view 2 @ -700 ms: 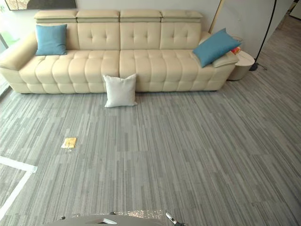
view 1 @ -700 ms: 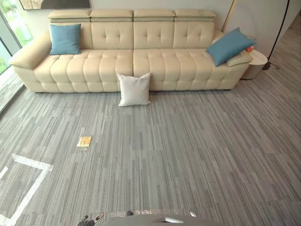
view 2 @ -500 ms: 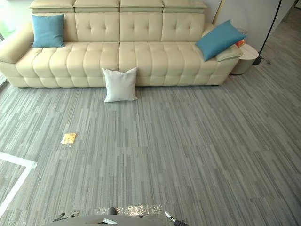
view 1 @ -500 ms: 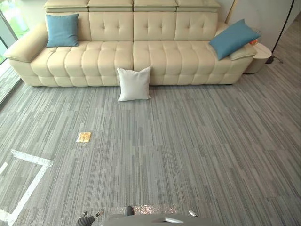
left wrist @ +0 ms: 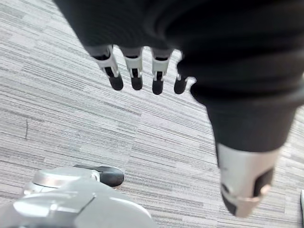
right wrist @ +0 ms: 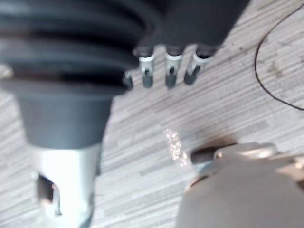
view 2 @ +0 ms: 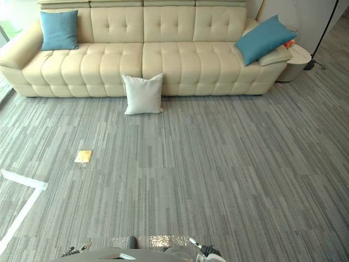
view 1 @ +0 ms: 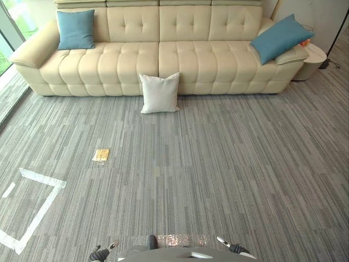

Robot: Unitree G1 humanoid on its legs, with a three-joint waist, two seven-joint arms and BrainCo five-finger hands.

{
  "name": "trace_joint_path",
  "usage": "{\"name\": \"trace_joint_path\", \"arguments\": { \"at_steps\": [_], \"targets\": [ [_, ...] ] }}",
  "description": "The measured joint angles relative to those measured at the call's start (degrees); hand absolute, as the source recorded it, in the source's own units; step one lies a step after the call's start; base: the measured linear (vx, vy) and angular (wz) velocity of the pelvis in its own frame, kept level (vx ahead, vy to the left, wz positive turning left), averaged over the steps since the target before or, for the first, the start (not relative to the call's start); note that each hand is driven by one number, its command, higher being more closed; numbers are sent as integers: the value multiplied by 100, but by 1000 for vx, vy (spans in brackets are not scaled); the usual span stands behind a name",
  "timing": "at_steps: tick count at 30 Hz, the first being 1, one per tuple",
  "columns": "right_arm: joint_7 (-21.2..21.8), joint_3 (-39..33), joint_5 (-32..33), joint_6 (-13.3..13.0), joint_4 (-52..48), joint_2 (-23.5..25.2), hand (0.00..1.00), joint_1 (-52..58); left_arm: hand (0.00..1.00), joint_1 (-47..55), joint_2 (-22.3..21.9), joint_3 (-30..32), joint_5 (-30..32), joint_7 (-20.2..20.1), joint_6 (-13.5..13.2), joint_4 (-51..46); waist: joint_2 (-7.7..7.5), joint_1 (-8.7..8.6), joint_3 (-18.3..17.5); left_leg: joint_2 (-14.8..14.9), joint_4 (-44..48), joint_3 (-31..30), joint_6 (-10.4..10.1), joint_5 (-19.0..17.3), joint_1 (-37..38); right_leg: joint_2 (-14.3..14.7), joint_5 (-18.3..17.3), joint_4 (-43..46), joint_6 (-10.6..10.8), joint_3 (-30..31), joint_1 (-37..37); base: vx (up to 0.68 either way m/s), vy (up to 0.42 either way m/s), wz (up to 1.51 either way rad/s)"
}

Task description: Pick up cushions and gather them together orderly.

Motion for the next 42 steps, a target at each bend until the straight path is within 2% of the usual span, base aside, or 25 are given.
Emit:
{"name": "trace_joint_path", "arguments": {
  "at_steps": [9,22,27,29,30,31,33,34,36,38,40,41,42],
  "targets": [
    [1,21,-88,3,12,3,0,-38,0,-17,46,-110,-24,-15,0,20,-31,-7,20,-1,0,-6,0,0,-2,0,-2,-21,4,-14,1,0,0,0],
    [0,69,-219,10,19,15,0,-159,0,-176,201,-336,3,-23,1,103,-176,29,143,-6,2,39,-17,-59,-208,0,19,-134,50,20,-167,3,-4,-1],
    [0,73,-220,24,-3,68,0,-265,0,-268,237,-333,-3,0,1,76,-249,104,181,-7,47,399,117,-233,-451,-86,-69,26,200,52,-495,61,17,-4],
    [0,66,-220,27,-20,80,0,-280,0,-307,246,-335,-5,8,1,28,-278,137,247,10,469,621,138,-557,-628,-200,-175,536,362,7,-731,179,94,-15],
    [1,65,-215,24,-66,67,0,-319,0,-325,217,-339,-12,51,1,5,-219,222,292,78,785,670,179,-836,-669,-224,-256,1124,491,11,-929,138,114,-31],
    [3,67,-203,16,-252,60,0,-306,0,-356,171,-366,-9,73,0,-51,-114,221,360,184,1204,664,271,-1101,-701,-247,-298,2141,560,-5,-1272,112,117,-21],
    [3,73,-198,-2,-465,78,0,-254,0,-387,168,-418,4,72,-2,-136,-34,180,396,226,1543,549,301,-1385,-683,-340,-263,3253,527,-98,-1742,190,125,19],
    [5,80,-160,-10,-702,125,0,-172,0,-481,185,-421,9,77,-4,-197,-55,177,393,217,1853,434,355,-1669,-662,-466,-396,4401,323,-168,-2220,296,124,37],
    [4,115,-105,-25,-767,142,0,-138,0,-555,153,-354,10,74,-3,-314,-67,168,393,212,1988,238,359,-1917,-485,-462,-646,5113,343,-168,-2595,317,96,44],
    [4,105,-93,-51,-911,166,0,-102,0,-614,101,-262,9,75,-4,-355,-56,119,396,208,1916,43,332,-2066,-238,-412,-877,5211,353,-261,-2908,384,58,54],
    [3,7,-50,-56,-943,166,0,-118,0,-675,31,-214,9,74,-3,-353,-49,72,396,209,1621,-120,297,-2088,99,-366,-963,4783,332,-550,-3238,464,16,51],
    [4,-21,19,-52,-936,109,0,-155,0,-739,-63,-214,9,76,-2,-353,33,44,441,299,1368,-189,278,-2095,355,-257,-952,4306,180,-810,-3445,542,-32,47],
    [2,-18,16,-59,-952,76,0,-159,0,-804,-196,-235,9,72,-2,-351,203,6,533,463,1188,-270,152,-2144,637,-44,-778,3620,-15,-1094,-3562,681,-48,50]
  ]
}}
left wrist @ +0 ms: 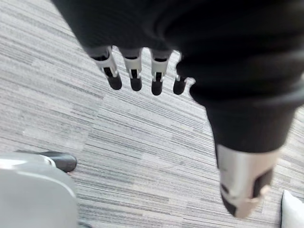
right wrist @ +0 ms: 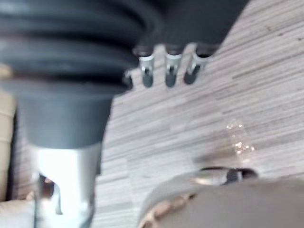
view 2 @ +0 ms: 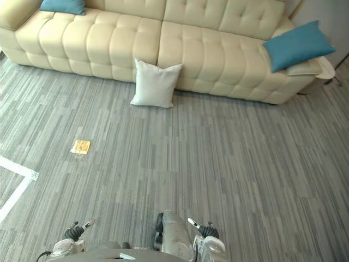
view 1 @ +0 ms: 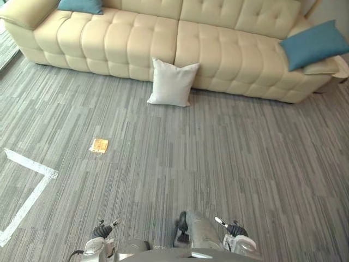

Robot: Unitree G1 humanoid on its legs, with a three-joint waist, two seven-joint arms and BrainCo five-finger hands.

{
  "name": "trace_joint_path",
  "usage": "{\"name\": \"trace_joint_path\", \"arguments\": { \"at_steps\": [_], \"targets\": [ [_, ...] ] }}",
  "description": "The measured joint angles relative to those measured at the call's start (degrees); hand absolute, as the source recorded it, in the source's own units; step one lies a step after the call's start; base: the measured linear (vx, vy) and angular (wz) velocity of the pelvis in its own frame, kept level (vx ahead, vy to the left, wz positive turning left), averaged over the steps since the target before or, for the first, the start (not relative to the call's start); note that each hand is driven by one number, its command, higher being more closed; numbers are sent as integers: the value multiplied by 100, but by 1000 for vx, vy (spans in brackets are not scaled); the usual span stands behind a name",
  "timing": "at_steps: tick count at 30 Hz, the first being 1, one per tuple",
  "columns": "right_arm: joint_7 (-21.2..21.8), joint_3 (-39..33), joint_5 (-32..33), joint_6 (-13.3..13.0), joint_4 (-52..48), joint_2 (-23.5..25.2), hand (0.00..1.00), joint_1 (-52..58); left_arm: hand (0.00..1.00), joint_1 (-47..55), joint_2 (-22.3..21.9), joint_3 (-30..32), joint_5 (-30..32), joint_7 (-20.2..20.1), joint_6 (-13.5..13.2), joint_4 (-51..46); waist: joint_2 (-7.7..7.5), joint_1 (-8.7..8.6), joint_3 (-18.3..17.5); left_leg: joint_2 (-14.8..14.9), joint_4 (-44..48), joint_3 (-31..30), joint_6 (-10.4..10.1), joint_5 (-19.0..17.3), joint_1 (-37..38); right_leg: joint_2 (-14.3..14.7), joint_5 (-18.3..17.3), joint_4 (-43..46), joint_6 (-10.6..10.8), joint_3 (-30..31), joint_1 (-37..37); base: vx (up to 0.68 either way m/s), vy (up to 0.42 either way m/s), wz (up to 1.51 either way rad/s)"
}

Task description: Pick up cushions and gather them together orderly.

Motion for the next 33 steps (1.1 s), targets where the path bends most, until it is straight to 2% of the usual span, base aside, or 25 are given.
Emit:
{"name": "trace_joint_path", "arguments": {
  "at_steps": [1,3,4,5,6,7,8,9,10,12,13,15,16,19,21,23,24,27,28,30,31,32,33],
  "targets": [
    [0,7,-2,4,10,-17,0,4,0,-37,-38,-39,0,-2,-1,8,19,-29,25,33,-11,-50,-69,-4,85,67,174,-381,-33,-92,-87,609,-54,58],
    [-1,15,-8,34,51,13,0,141,0,-67,-83,-236,7,-25,-2,28,-47,-110,18,10,1,-237,-387,-105,444,147,1079,-1985,-159,-139,-175,711,-106,70],
    [-3,14,-11,44,42,39,0,231,0,-35,-95,-224,30,-32,-8,27,-109,-124,2,-12,1,-317,-493,-165,593,104,1309,-2333,-226,-113,-115,778,-165,77],
    [-8,-45,3,59,46,87,0,349,0,-36,-113,-191,30,-43,-10,44,-156,-150,-12,1,39,-429,-576,-211,842,15,2197,-2215,-763,-116,-51,624,-164,55],
    [-4,-173,-17,54,36,32,0,249,0,-120,-193,-45,29,-46,-32,57,94,-142,23,221,324,-417,-770,-104,800,41,1749,-1615,-886,-286,-160,755,-220,49],
    [1,-189,-25,52,33,22,0,237,0,-170,-286,55,27,-66,-47,47,137,-202,47,260,742,-384,-1020,66,638,45,1556,-1383,-924,-330,-147,696,-249,21],
    [-6,-187,-36,58,-2,22,0,238,0,-171,-304,241,21,-83,-61,19,148,-202,52,346,1558,-277,-1079,487,337,110,1242,-1274,-943,-329,5,789,-328,18],
    [-12,-160,-36,59,-7,26,0,251,0,-160,-373,440,9,-112,-61,16,161,-203,68,525,2670,-270,-1233,788,-77,256,1030,-1400,-946,-323,363,909,-368,6],
    [-22,-136,-39,62,-79,23,0,292,0,-149,-447,620,-5,-124,-56,-34,172,-198,72,726,3752,-183,-1354,853,-463,426,935,-1588,-940,-312,784,761,-302,8],
    [-16,4,-17,32,-231,18,0,369,0,-140,-510,741,-23,-123,-65,-236,136,-138,74,1005,4894,96,-1505,943,-1005,573,784,-1864,-987,-243,1391,530,-199,-15],
    [-12,94,-8,7,-326,16,0,320,0,-137,-539,818,-73,-121,-79,-366,117,-40,55,1332,5450,554,-1347,956,-1407,670,632,-2067,-969,-65,1819,507,-167,-43],
    [-8,165,-4,2,-377,26,0,261,0,-138,-560,869,-112,-120,-80,-445,114,-8,55,1551,5624,826,-1188,875,-1692,709,589,-2206,-918,54,2047,358,-87,-37],
    [-6,252,-1,7,-380,44,0,196,0,-145,-572,910,-114,-117,-94,-473,108,4,51,1686,5630,996,-1047,790,-1991,737,570,-2400,-877,156,2259,259,-28,-28],
    [-5,296,26,17,-384,190,0,171,0,-203,-551,874,-114,-117,-103,-569,66,161,70,1803,4901,1354,-803,487,-2560,705,590,-2786,-778,348,2833,334,32,-26],
    [-6,294,38,19,-384,226,0,166,0,-238,-517,779,-113,-122,-97,-563,46,205,78,1734,4338,1417,-703,381,-2696,623,566,-2855,-736,396,3071,249,81,-16],
    [-8,290,38,46,-370,271,0,124,0,-276,-522,727,-112,-117,-104,-570,-26,271,62,1440,3327,1351,-743,327,-2838,451,540,-2927,-691,543,3337,277,185,-26],
    [-9,297,37,42,-369,299,0,118,0,-279,-521,676,-112,-116,-111,-570,-77,322,7,1234,2739,1276,-774,379,-2904,331,458,-2947,-543,672,3384,320,274,-44],
    [-7,417,34,29,-362,277,0,111,0,-196,-532,682,-115,-111,-115,-529,29,363,-92,1121,1771,916,-624,873,-2839,311,226,-2957,-140,1106,3527,280,324,-82],
    [-7,415,30,31,-302,295,0,134,0,-146,-511,692,-121,-118,-112,-447,36,377,-231,1122,1869,956,-589,1254,-2807,257,129,-2894,-1,1321,3518,313,365,-96],
    [-4,424,-8,51,-174,412,0,153,0,-83,-330,694,-121,-116,-106,-417,-299,395,-433,1040,1921,1455,-504,928,-2601,-52,67,-2473,101,1515,3319,312,338,-97],
    [-3,422,-14,50,-176,451,0,168,0,-73,-294,693,-128,-116,-106,-383,-360,425,-469,1025,1913,1661,-474,803,-2436,-148,62,-2055,110,1568,3146,272,316,-104],
    [3,427,-15,47,-182,468,0,183,0,-72,-265,689,-140,-116,-103,-315,-350,466,-464,1006,1886,1923,-411,659,-2152,-279,85,-1281,171,1596,2856,291,362,-91],
    [7,464,-15,42,-179,469,0,174,0,-65,-240,652,-163,-116,-99,-290,-374,450,-481,979,1850,2025,-384,570,-1985,-364,125,-784,329,1566,2630,220,280,-71]
  ]
}}
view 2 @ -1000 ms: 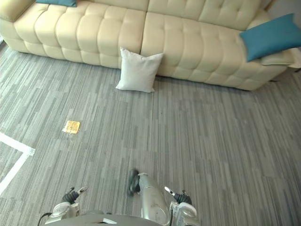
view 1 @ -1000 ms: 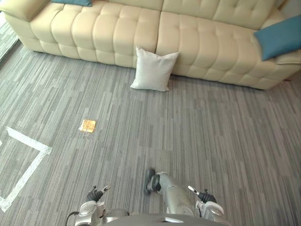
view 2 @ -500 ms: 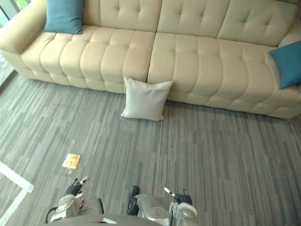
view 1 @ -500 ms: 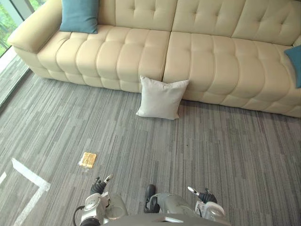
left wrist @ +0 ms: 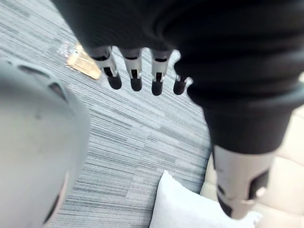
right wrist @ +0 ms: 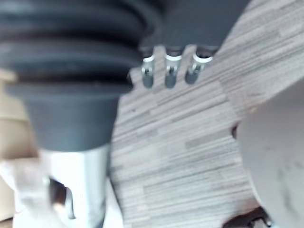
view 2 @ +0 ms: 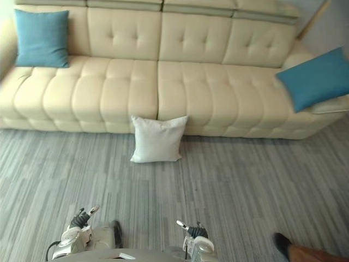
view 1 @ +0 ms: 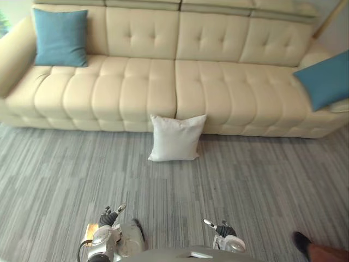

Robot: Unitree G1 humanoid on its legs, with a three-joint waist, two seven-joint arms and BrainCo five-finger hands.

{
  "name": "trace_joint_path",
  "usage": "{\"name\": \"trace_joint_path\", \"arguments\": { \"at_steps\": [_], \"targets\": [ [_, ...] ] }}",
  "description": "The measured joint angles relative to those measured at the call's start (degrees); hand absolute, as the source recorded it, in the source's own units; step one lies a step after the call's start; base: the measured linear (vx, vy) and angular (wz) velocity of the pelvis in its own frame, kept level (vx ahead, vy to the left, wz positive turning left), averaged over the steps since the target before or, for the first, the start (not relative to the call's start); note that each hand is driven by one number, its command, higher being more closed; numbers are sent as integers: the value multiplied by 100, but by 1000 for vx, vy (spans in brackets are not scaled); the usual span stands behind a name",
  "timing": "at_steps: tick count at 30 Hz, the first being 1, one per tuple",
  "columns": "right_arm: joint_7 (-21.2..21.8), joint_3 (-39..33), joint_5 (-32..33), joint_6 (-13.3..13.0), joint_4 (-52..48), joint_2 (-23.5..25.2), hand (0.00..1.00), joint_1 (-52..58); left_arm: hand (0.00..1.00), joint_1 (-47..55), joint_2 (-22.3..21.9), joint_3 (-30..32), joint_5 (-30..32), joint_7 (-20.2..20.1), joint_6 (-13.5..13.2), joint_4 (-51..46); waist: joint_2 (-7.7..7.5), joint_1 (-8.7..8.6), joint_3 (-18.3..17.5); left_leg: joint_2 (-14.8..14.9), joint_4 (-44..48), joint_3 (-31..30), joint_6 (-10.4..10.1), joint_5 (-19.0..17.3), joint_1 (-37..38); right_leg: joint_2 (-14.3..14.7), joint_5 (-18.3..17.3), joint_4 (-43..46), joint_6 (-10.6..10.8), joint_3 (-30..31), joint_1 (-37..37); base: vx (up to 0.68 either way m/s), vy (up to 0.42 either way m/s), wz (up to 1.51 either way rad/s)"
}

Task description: Pick up cushions and gather them together orderly.

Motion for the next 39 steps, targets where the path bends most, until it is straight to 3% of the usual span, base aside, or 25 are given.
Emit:
{"name": "trace_joint_path", "arguments": {
  "at_steps": [1,3,5,8,9,11,12,13,14,15,17,18,20,22,23,25,27,28,30,31,32,33,34,36,39],
  "targets": [
    [4,58,0,-18,-2,1,0,-14,0,3,43,-39,-2,-2,2,86,-38,-45,-28,-52,-73,106,14,-43,170,-91,34,558,136,-30,-233,184,217,-35],
    [8,66,-2,-44,12,16,0,-80,0,18,109,-136,-31,-2,4,194,-50,-129,-38,-111,-317,234,24,-48,507,-251,-52,1136,206,-310,-589,148,137,-17],
    [14,65,-1,-52,73,8,0,-156,0,77,130,-158,-79,2,7,233,-38,-141,-39,-166,-631,292,22,-35,768,-357,-175,899,93,-721,-834,176,78,-9],
    [23,59,2,-109,174,-34,0,-204,0,96,159,-203,-121,4,22,348,3,-170,-37,-200,-1008,284,-58,-23,1029,-228,-120,-44,-7,-971,-1094,154,-36,-5],
    [29,58,3,-108,233,-87,0,-283,0,93,159,-216,-122,5,34,393,34,-220,-18,-199,-1124,274,-98,-28,1133,-138,34,-467,-81,-994,-1203,220,-134,3],
    [54,55,3,-100,239,-203,0,-274,0,89,161,-303,-120,3,42,463,89,-318,16,-211,-1252,153,-348,-135,1392,-80,693,-1368,-196,-1035,-1322,292,-186,29],
    [69,52,3,-96,245,-213,0,-232,0,93,170,-316,-119,3,42,475,83,-342,20,-233,-1255,102,-409,-168,1449,-93,851,-1558,-210,-1019,-1304,244,-175,49],
    [80,-14,59,-113,230,-214,0,-134,0,119,202,-317,-118,2,32,477,19,-369,23,-335,-1248,-36,-566,-262,1574,-151,1333,-1688,-217,-930,-1273,333,-274,56],
    [101,-71,73,-121,224,-250,0,-103,0,110,150,-318,-118,5,41,555,72,-417,10,-293,-1263,-201,-678,-334,1726,-152,1458,-1352,-324,-964,-1236,393,-310,60],
    [110,-54,24,-112,221,-382,0,-118,0,160,24,-335,-118,-7,43,570,303,-420,-75,-142,-1396,-394,-688,-328,1771,-55,1040,-1024,-344,-1107,-1314,421,-307,48],
    [115,-85,16,-113,199,-434,0,-166,0,180,-181,-302,-113,-10,39,524,542,-402,-63,35,-1422,-611,-766,-254,1911,66,659,-719,-409,-1265,-1295,390,-225,29],
    [122,-88,-2,-107,195,-428,0,-180,0,182,-218,-198,-113,-12,40,504,567,-379,-68,172,-1090,-820,-784,-193,1840,168,438,-596,-505,-1319,-1216,467,-288,19],
    [116,-61,6,-91,197,-422,0,-150,0,194,-218,-44,-116,-12,41,412,519,-373,-44,366,-106,-1065,-759,-121,1508,238,234,-601,-557,-1405,-977,312,-204,11],
    [115,-41,10,-84,192,-408,0,-76,0,190,-227,151,-127,-10,46,237,472,-349,-14,595,1399,-1302,-744,393,927,313,90,-682,-618,-1434,-625,284,-112,-6],
    [112,-39,13,-86,182,-401,0,-36,0,204,-223,197,-155,-10,48,215,468,-317,-9,736,2023,-1276,-732,482,705,348,46,-783,-664,-1414,-442,308,-76,-18],
    [97,-48,41,-73,189,-367,0,2,0,199,-219,255,-177,-11,55,96,427,-285,13,781,2747,-1083,-662,181,260,392,55,-1160,-641,-1263,-10,335,4,-25],
    [90,-68,57,-65,209,-361,0,11,0,219,-232,253,-177,-11,50,62,416,-245,22,755,2717,-1008,-686,44,156,390,89,-1282,-617,-1208,123,317,96,-30],
    [81,-94,57,-20,228,-325,0,-22,0,227,-187,247,-177,-16,48,56,363,-205,55,632,2187,-916,-678,-290,11,318,134,-1443,-541,-1080,372,284,140,-32],
    [79,-186,57,-20,227,-263,0,-61,0,194,-164,241,-172,-16,48,53,291,-206,113,510,1782,-885,-647,-400,-38,207,150,-1451,-514,-1035,473,230,191,-20],
    [74,-216,57,-24,225,-206,0,-70,0,168,-127,211,-171,-16,42,26,200,-208,177,384,1121,-761,-596,-381,-154,28,164,-1454,-439,-1020,575,243,334,-5],
    [75,-213,55,-28,190,-227,0,-60,0,170,-152,140,-168,-11,26,-11,269,-206,206,338,281,-705,-449,174,-222,-23,164,-1457,-241,-1013,637,226,348,-2],
    [75,-209,54,-29,145,-268,0,-39,0,175,-194,122,-167,-13,16,-11,361,-198,189,348,-46,-706,-446,570,-253,37,129,-1460,-142,-1021,642,131,237,3],
    [65,-168,58,-7,155,-239,0,-23,0,116,-102,115,-166,-16,-3,-10,275,-161,230,176,34,-647,-469,460,-242,-126,26,-1530,25,-865,632,143,256,11],
    [72,-57,56,-7,67,-68,0,-49,0,59,26,48,-165,-10,-15,-61,39,-98,258,-74,-149,-604,-400,458,-303,-169,155,-1951,-46,-728,648,123,210,10],
    [76,-25,53,-42,25,-16,0,-58,0,86,48,53,-173,-14,-6,-9,-1,-87,245,-162,-154,-520,-277,401,-214,-194,388,-2193,-72,-564,764,52,96,-6]
  ]
}}
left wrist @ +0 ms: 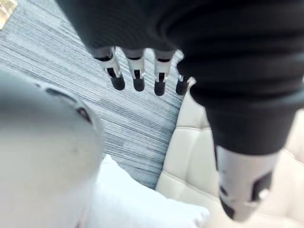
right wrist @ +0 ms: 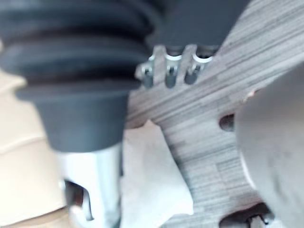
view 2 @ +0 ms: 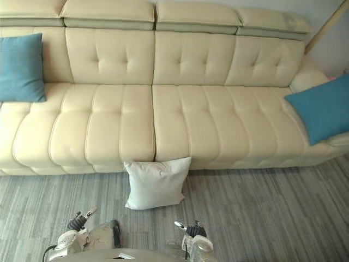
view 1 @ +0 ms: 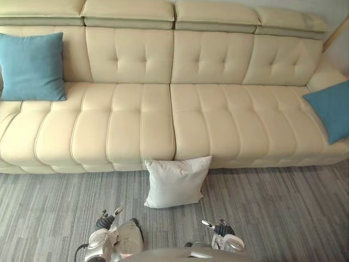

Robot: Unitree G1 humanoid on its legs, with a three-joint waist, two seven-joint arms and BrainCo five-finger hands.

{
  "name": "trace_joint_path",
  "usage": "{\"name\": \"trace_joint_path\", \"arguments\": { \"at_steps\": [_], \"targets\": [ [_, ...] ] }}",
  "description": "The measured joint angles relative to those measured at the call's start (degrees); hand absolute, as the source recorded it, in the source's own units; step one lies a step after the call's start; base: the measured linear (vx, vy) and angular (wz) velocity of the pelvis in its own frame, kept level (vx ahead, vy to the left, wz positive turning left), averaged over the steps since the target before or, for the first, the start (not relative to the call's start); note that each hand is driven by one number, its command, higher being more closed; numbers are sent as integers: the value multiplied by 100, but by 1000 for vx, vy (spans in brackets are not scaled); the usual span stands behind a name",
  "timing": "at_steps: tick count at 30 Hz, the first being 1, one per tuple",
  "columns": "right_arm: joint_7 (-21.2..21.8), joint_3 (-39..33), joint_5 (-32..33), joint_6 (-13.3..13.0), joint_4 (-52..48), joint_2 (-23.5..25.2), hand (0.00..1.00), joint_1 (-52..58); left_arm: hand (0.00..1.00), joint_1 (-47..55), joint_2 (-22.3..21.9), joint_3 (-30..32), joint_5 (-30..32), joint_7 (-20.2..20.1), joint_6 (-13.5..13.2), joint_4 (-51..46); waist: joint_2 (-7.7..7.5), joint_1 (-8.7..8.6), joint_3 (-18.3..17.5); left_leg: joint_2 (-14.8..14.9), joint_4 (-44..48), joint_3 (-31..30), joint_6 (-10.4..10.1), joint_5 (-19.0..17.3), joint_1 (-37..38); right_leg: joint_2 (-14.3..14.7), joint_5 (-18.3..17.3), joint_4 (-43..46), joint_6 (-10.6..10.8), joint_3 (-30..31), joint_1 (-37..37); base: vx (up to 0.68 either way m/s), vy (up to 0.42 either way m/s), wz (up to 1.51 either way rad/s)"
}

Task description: Pick up cushions and gather them together orderly.

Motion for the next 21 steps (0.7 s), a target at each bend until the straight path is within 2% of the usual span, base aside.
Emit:
{"name": "trace_joint_path", "arguments": {
  "at_steps": [2,5,8,10,12,13,14,16,17,18,21],
  "targets": [
    [4,90,-3,1,2,-16,0,-22,0,2,-3,13,2,-1,0,47,-9,20,-7,-2,-12,89,24,-20,62,-30,-4,-15,12,100,-15,-26,58,-30],
    [8,131,-50,9,11,-32,0,-115,0,-3,-12,46,2,-38,9,82,0,-17,-31,-82,9,247,79,-114,71,-234,-283,339,289,177,-292,-66,25,-27],
    [15,131,-54,14,37,-107,0,-2,0,14,-4,-20,0,-41,10,85,-1,-23,-34,-198,90,220,122,-308,154,-391,-504,918,307,153,-386,-14,31,6],
    [30,137,-57,10,34,-135,0,66,0,20,-11,-20,0,-40,12,118,28,-20,-73,-200,102,211,148,-351,170,-418,-469,1411,240,101,-600,31,33,4],
    [44,140,-57,9,41,-145,0,74,0,36,0,-19,0,-38,13,146,24,-29,-114,-174,-59,171,172,-330,292,-411,-307,2003,-4,104,-891,28,42,0],
    [45,148,-58,8,49,-163,0,79,0,50,0,-19,-1,-36,13,149,62,-29,-104,-157,-130,159,170,-315,363,-400,-302,2059,-44,104,-899,48,-3,1],
    [44,157,-57,2,87,-174,0,99,0,86,12,-19,-2,-33,9,198,69,-45,-151,-143,-266,129,144,-276,457,-358,-380,1872,-57,103,-876,69,-52,5],
    [41,238,-48,0,206,-169,0,103,0,88,58,-27,2,-37,7,272,-5,-73,-226,-154,-393,39,72,-231,565,-220,-309,1283,-70,96,-872,89,-95,20],
    [43,249,-41,1,210,-130,0,126,0,90,112,-23,2,-41,3,310,-106,-89,-271,-245,-381,-8,18,-225,570,-188,30,925,70,102,-892,155,-150,41],
    [49,212,-57,4,221,-113,0,129,0,90,78,-17,1,-28,9,362,-87,-109,-371,-236,-375,-135,-36,-191,565,-180,4,879,187,57,-806,135,-125,37],
    [50,190,-59,15,230,-220,0,145,0,108,-47,-10,0,-18,5,405,103,-79,-453,-179,-433,-243,-74,-133,561,-67,25,536,179,-91,-615,139,-102,21]
  ]
}}
